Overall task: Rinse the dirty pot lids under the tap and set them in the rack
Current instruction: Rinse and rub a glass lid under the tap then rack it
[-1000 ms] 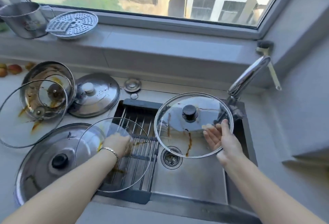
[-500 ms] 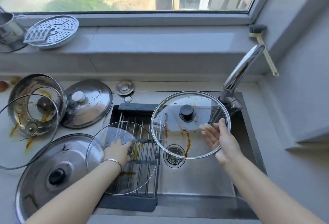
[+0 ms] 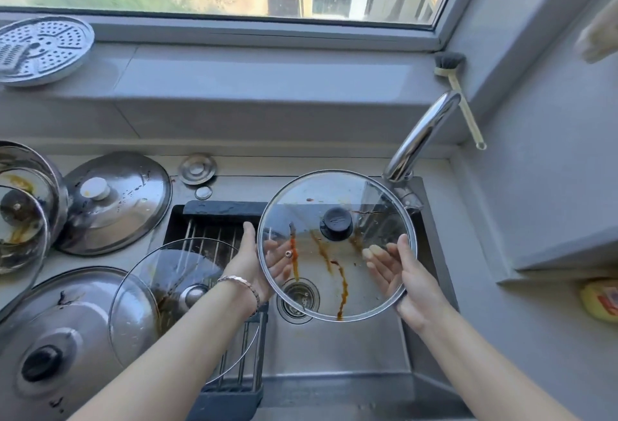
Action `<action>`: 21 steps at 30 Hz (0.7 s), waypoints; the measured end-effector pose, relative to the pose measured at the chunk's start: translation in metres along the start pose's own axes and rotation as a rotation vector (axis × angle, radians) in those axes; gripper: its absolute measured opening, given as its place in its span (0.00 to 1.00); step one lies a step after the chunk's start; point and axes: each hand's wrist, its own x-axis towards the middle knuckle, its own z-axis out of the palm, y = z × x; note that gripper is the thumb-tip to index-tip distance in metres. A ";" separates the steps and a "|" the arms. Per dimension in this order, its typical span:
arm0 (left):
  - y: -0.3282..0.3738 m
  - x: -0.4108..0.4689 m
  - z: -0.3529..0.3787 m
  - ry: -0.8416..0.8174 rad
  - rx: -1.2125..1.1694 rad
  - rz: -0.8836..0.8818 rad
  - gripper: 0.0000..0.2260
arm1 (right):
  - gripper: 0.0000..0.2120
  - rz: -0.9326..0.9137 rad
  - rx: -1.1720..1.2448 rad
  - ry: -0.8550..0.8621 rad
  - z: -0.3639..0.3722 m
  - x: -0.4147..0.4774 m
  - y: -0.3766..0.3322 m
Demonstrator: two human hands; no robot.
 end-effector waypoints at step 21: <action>-0.004 0.009 0.014 0.266 0.138 0.375 0.21 | 0.11 0.019 -1.231 0.451 0.008 0.126 -0.067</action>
